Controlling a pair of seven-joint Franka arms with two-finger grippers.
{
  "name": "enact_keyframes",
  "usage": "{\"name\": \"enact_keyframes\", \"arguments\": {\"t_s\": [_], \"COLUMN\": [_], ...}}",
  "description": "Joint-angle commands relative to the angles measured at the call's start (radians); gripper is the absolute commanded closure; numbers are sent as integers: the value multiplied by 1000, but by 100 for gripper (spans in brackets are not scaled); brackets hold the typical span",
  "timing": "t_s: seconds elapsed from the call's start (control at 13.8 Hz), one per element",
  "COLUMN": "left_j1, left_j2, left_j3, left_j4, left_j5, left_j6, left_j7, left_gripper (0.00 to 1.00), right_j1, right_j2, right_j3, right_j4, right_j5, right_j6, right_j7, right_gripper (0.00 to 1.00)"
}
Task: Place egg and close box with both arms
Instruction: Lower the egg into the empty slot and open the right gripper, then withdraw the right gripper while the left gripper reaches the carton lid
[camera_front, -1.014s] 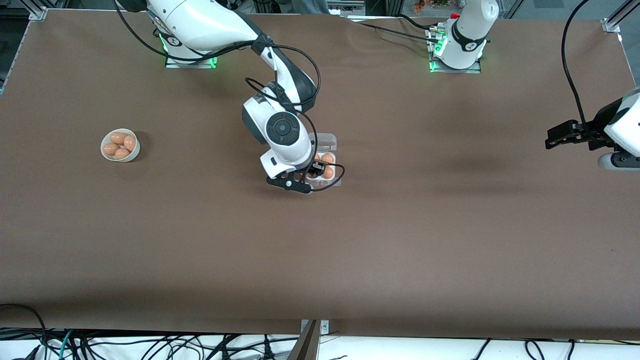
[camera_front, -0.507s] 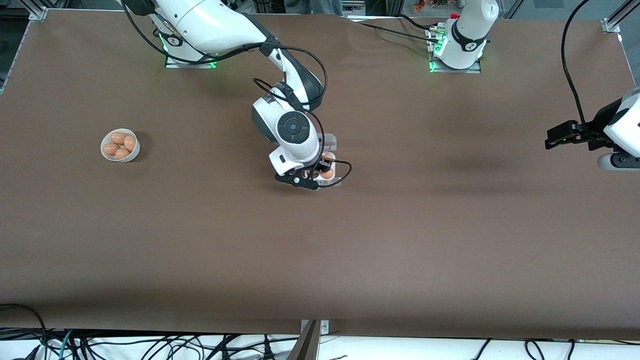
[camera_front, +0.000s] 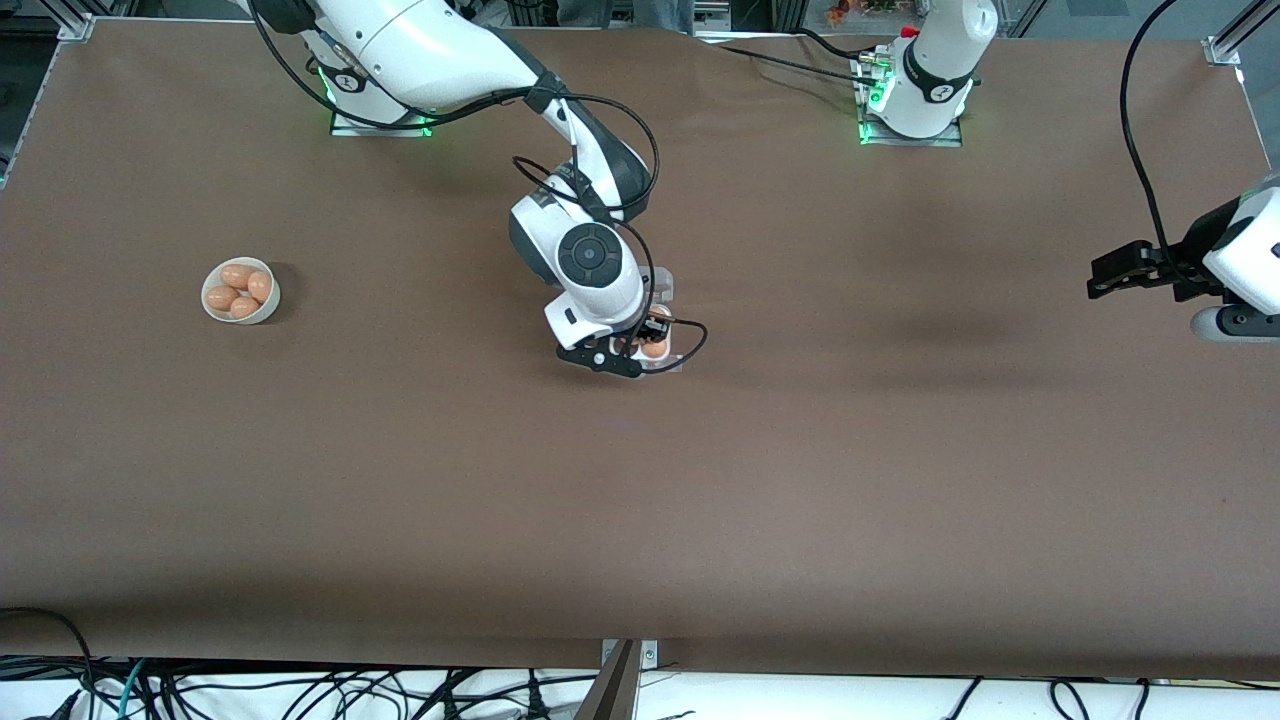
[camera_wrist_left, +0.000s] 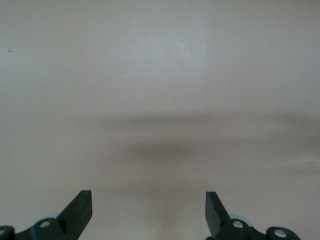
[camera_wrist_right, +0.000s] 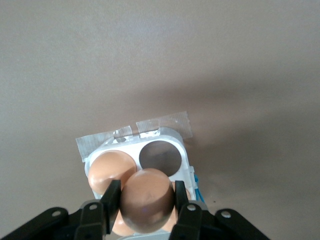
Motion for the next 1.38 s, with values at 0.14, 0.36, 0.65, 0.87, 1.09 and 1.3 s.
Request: {"name": "enact_keyframes", "arguments": {"t_s": [0.14,0.36,0.65,0.87,1.09,1.3], "left_j1": [-10,-10,-11,-63,-97,-108], "left_j2": [7,7,7,18,34,38], "left_j3": [-2,-2,-3,-5,-5,-5], "left_j4": [19,19,19,20,22,8], "left_j5": [17,17,16,5,-128,-341], "left_j6": [-17,-17,-17,-14,-11,-23], "left_j7": [6,6,6,-57,-216,-258], "left_gripper": [0,0,0,3,15,52], "right_j1": [13,13,1,-43,-108,-146], "right_j2": [31,31,22,14,6,-34], "right_j3": [-4,-6,-10,-12,-12,-27], "right_j4": [32,32,46,77,77,77], "right_j5": [18,15,16,15,10,4], "right_j6": [12,14,35,25,25,-18], "right_j7": [9,12,-4,-14,-71,-94], "right_gripper": [39,11,1,0,0,0]}}
